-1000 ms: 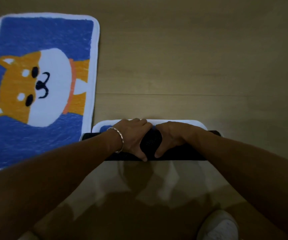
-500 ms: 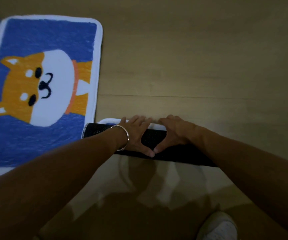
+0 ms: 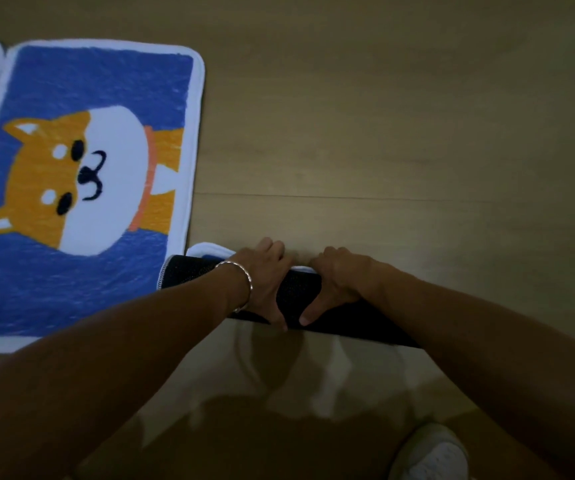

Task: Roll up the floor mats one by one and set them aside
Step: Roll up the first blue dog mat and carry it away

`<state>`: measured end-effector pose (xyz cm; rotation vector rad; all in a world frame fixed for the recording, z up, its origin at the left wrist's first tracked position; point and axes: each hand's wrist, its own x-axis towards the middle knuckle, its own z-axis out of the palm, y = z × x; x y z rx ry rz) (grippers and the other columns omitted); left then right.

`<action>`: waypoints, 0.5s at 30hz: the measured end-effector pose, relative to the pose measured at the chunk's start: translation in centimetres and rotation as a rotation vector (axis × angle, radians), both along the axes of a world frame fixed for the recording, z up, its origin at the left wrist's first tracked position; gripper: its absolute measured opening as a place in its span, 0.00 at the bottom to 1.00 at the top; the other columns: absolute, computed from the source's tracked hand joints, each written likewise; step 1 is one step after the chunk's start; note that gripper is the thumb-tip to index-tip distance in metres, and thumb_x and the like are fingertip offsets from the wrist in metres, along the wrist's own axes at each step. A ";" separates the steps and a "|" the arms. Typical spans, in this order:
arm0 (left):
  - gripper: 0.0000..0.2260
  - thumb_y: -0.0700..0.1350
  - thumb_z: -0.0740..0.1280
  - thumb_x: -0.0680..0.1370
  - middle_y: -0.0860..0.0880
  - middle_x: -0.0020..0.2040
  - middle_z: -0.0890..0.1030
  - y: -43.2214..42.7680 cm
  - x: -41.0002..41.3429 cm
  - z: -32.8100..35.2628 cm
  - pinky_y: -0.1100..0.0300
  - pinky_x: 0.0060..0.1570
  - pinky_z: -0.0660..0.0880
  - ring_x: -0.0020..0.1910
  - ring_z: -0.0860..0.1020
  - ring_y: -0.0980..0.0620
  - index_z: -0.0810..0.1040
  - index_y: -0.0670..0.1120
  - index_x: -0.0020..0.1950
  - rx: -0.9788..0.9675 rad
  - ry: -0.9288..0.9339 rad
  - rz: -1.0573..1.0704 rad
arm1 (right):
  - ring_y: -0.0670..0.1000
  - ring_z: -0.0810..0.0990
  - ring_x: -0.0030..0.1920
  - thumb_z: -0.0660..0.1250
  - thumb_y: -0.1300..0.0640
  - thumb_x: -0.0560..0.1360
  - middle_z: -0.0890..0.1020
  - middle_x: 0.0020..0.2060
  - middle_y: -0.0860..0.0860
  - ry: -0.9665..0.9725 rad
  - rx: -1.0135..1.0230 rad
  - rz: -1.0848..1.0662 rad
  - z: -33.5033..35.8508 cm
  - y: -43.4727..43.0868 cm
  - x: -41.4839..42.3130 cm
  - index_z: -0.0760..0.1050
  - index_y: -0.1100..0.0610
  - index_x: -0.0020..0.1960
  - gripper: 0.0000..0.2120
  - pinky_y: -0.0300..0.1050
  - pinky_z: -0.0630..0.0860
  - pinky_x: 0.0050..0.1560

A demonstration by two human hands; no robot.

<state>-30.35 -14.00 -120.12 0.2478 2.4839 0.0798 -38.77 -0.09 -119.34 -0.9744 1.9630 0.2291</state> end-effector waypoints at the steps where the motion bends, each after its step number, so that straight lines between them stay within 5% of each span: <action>1: 0.40 0.69 0.72 0.60 0.46 0.58 0.68 -0.1 -0.2 0.2 0.52 0.54 0.72 0.56 0.67 0.48 0.66 0.46 0.63 0.008 -0.031 -0.005 | 0.55 0.70 0.59 0.74 0.30 0.58 0.70 0.60 0.55 -0.001 0.005 0.005 0.1 -0.1 0.1 0.66 0.50 0.68 0.45 0.49 0.71 0.56; 7: 0.38 0.65 0.71 0.66 0.46 0.61 0.75 -0.8 -1.5 1.9 0.54 0.53 0.70 0.58 0.76 0.44 0.63 0.48 0.68 -0.059 -0.139 -0.048 | 0.56 0.76 0.59 0.73 0.36 0.65 0.75 0.63 0.55 -0.021 -0.012 0.032 1.2 -1.3 -0.2 0.65 0.53 0.70 0.40 0.47 0.72 0.55; 15: 0.32 0.65 0.69 0.66 0.47 0.58 0.76 -7.5 -8.9 12.9 0.54 0.46 0.70 0.56 0.77 0.43 0.65 0.48 0.62 -0.250 0.283 -0.014 | 0.57 0.76 0.57 0.72 0.37 0.65 0.77 0.58 0.56 0.275 -0.286 -0.062 11.5 -6.9 -8.0 0.69 0.53 0.63 0.33 0.45 0.70 0.49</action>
